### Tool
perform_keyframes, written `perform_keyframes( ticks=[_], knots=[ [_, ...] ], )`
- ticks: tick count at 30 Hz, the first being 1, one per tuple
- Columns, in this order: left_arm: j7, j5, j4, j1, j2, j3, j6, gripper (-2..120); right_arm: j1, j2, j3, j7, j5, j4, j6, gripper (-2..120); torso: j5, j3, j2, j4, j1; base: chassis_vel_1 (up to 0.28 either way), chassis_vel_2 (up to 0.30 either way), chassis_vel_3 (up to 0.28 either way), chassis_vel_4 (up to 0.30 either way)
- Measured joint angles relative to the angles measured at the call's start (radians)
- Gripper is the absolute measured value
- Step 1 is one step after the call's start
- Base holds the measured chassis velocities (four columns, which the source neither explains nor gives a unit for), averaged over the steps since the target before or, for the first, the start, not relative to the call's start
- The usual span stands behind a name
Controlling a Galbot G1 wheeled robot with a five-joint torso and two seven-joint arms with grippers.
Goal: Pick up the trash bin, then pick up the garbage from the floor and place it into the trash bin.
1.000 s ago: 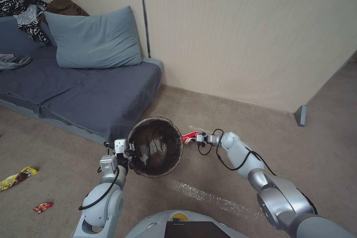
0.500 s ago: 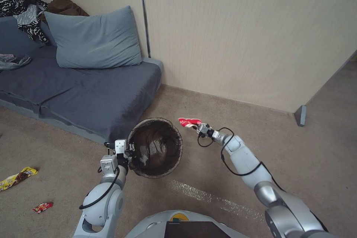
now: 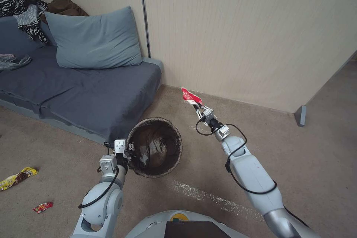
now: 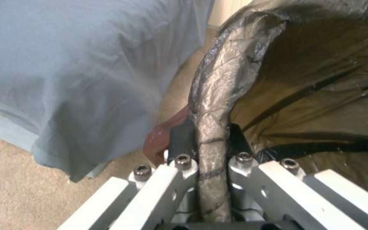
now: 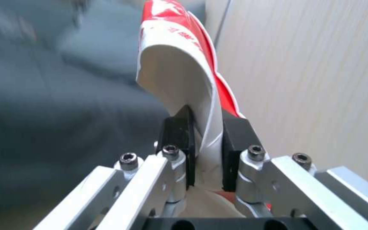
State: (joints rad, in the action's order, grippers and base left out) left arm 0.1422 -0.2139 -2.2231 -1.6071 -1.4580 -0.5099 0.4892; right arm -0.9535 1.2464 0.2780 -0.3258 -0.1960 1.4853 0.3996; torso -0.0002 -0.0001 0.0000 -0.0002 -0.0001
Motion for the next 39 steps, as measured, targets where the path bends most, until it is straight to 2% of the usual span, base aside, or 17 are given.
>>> perform_keyframes(
  ticks=[3,4,7,10,11,16,22,39],
  knots=[
    [-0.001,-0.001,0.005,0.002,-0.001,0.005,0.004,2,-0.074,-0.023,-0.023,-0.040,-0.164,0.196,-0.047,10,0.0000,0.000,0.000,0.0001,0.000,0.000,0.000,0.000,0.000],
    [-0.001,-0.001,0.005,0.002,-0.001,0.005,0.004,2,-0.074,-0.023,-0.023,-0.040,-0.164,0.196,-0.047,10,0.0000,0.000,0.000,0.0001,0.000,0.000,0.000,0.000,0.000],
    [-0.002,-0.001,0.008,0.005,-0.001,0.009,0.008,2,-0.132,-0.042,-0.053,-0.061,-0.213,0.327,-0.078,10,0.0002,0.000,0.000,0.0000,0.000,0.000,0.000,0.000,0.000],
    [-0.002,-0.001,0.008,0.006,-0.001,0.011,0.009,2,-0.151,-0.055,-0.074,-0.065,-0.219,0.366,-0.087,10,0.0001,0.000,0.000,0.0001,0.000,0.000,0.000,0.000,0.000],
    [-0.002,-0.001,0.008,0.008,-0.001,0.012,0.010,2,-0.169,-0.078,-0.114,-0.066,-0.219,0.398,-0.097,10,0.0002,0.000,0.000,0.0002,0.000,0.000,0.000,0.000,0.000],
    [-0.002,-0.001,0.008,0.008,-0.001,0.014,0.011,2,-0.179,-0.095,-0.148,-0.065,-0.212,0.415,-0.100,10,0.0001,0.000,0.000,0.0002,0.000,0.000,0.000,0.000,0.000],
    [-0.003,0.000,0.009,0.004,-0.003,0.017,0.011,2,-0.212,-0.095,-0.238,-0.070,-0.145,0.417,-0.102,10,0.0002,0.000,0.000,0.0003,0.000,0.000,0.000,0.000,0.000],
    [-0.001,-0.002,0.012,0.011,-0.003,0.022,0.010,2,-0.312,-0.093,-0.244,-0.106,-0.028,0.336,-0.043,10,0.0001,0.000,0.000,0.0002,0.000,0.000,0.000,0.000,0.000]
  ],
)
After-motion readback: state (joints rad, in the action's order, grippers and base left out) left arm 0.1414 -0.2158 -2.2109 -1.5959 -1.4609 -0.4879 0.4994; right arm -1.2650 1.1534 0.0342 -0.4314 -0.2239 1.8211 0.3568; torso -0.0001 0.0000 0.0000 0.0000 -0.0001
